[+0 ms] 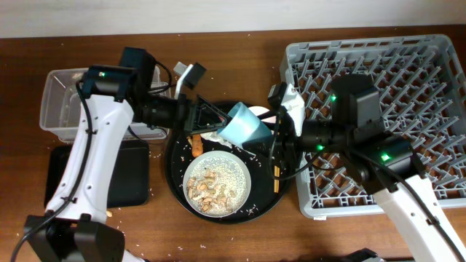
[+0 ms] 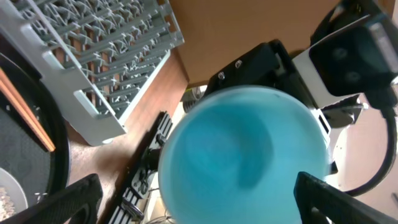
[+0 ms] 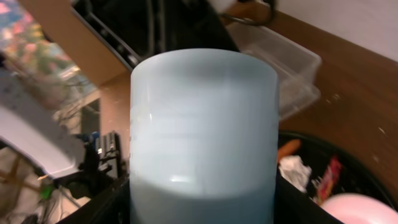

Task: Sort waste into correct bins and load items into the dishwasher rack
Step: 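Place the light-blue cup upside down in the rack with the right gripper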

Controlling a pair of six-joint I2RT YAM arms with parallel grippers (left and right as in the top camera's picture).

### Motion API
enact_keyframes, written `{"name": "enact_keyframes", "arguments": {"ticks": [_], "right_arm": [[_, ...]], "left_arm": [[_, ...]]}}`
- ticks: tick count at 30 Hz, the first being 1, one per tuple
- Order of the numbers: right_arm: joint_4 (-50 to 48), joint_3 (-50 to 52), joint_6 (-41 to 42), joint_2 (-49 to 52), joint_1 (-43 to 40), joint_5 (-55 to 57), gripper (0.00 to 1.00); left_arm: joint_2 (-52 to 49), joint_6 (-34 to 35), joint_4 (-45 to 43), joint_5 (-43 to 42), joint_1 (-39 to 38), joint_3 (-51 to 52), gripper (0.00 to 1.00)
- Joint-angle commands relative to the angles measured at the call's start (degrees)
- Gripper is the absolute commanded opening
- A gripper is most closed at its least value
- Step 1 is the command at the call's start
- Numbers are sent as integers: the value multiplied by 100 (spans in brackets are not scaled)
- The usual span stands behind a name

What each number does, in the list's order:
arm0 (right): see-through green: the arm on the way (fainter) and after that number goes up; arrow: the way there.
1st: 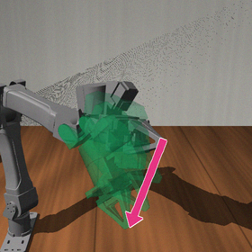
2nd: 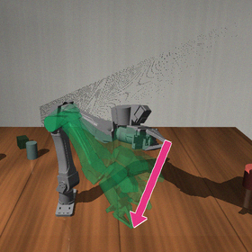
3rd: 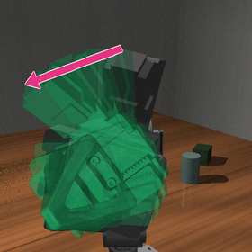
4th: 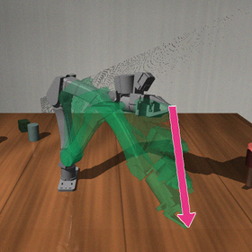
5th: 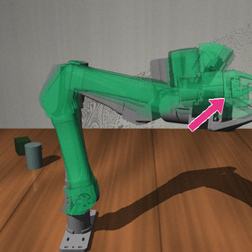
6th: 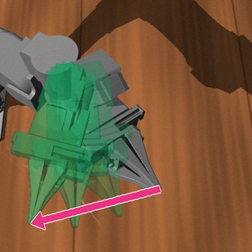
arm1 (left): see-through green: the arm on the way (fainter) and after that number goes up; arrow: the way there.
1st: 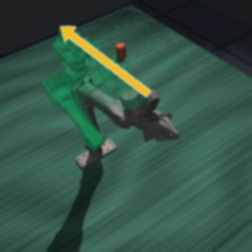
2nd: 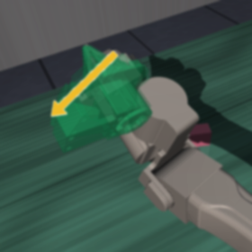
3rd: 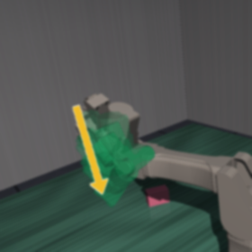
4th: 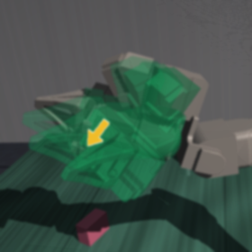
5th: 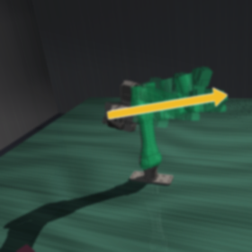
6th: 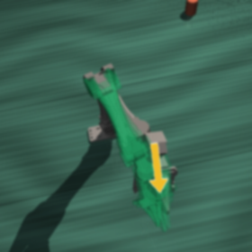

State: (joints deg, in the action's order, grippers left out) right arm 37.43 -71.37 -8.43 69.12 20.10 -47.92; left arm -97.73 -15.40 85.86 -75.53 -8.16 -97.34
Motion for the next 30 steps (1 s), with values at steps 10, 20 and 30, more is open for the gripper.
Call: {"name": "enact_keyframes", "arguments": {"ticks": [10,20,30], "right_arm": [[2435,-96,2553,-442,-2450,3661,59],[3803,-96,2645,570,-4815,3657,63],[3963,-94,2240,1622,-4900,3421,65]], "left_arm": [[70,-76,2,815,271,7,99],[70,-76,-125,1115,271,7,99],[70,-76,-142,1156,271,7,99]]}}
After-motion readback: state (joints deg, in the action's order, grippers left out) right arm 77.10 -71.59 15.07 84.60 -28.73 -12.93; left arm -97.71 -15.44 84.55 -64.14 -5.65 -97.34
